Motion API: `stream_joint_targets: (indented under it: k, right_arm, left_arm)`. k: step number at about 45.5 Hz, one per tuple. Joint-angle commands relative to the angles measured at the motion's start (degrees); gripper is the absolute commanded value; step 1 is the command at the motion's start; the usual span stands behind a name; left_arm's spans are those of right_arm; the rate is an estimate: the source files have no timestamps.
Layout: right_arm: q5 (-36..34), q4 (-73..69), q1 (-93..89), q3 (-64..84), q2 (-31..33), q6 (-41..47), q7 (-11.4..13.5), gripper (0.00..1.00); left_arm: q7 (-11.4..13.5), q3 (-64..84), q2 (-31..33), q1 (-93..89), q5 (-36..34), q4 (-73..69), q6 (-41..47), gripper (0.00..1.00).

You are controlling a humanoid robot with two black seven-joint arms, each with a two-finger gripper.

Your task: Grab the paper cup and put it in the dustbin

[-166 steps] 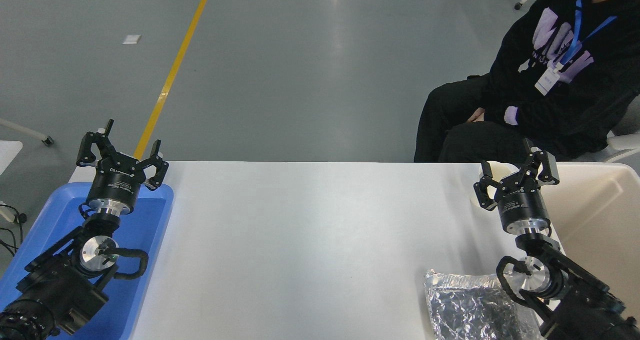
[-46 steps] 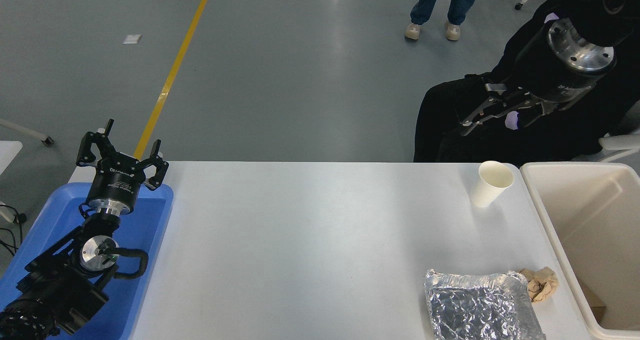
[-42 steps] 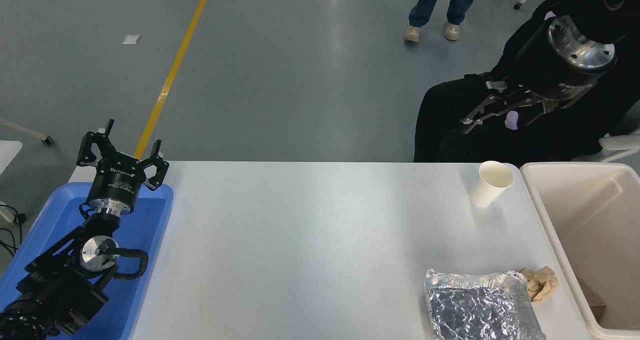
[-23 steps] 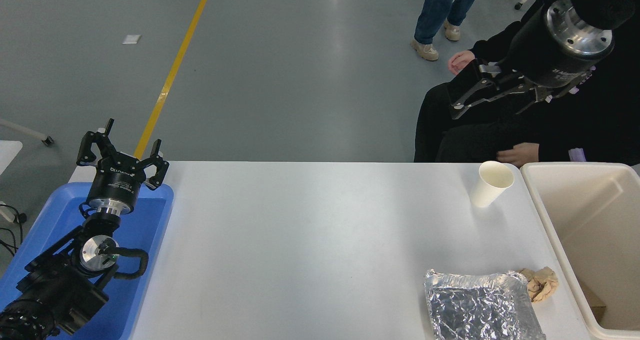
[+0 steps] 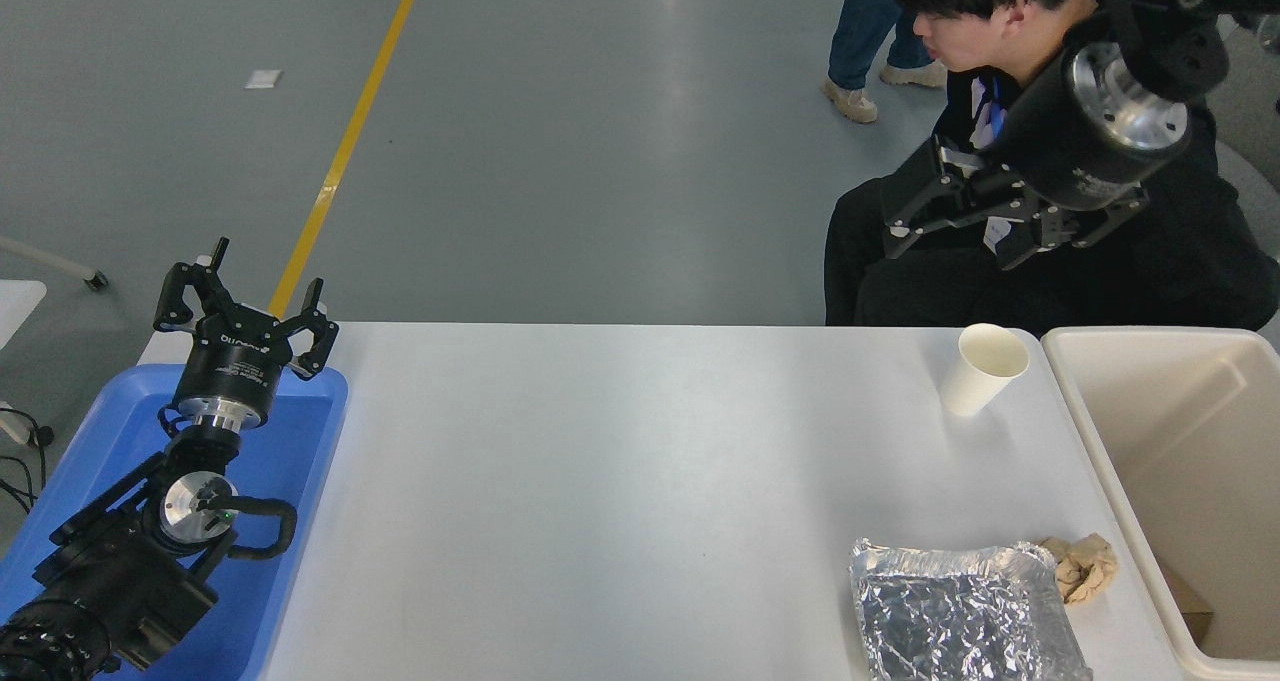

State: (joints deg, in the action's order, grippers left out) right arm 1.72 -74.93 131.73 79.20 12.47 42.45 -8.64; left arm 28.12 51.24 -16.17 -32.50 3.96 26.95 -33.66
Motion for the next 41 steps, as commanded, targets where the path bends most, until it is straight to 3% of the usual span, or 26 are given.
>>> stream_joint_targets:
  k: [1,9,19,34,41]
  right_arm:
    - [-2.77,3.73,-10.78,2.09,-0.34,-13.08,0.29,0.95]
    - [-4.27,9.88,-20.98,1.83,-0.52,-23.29,0.38,0.98]
    - [-3.74,22.89,-35.31,-0.27,-1.92,-24.44,4.51,0.97]
    - [-4.27,36.78,-49.72,-4.40,-1.49,-29.35,5.04,0.97]
    - [-4.27,42.75,-55.97,-6.52,-1.31,-31.64,7.85,0.97]
  left_arm:
    - [0.00,0.00,0.00,-0.02,0.00,-0.06,-0.09,0.99]
    - [0.00,0.00,0.00,-0.02,0.00,0.03,-0.09,0.99]
    - [0.00,0.00,0.00,-0.02,0.00,0.03,-0.09,0.99]
    - [0.00,0.00,0.00,-0.02,0.00,0.03,-0.09,0.99]
    - [0.00,0.00,0.00,0.06,0.00,0.03,-0.09,0.99]
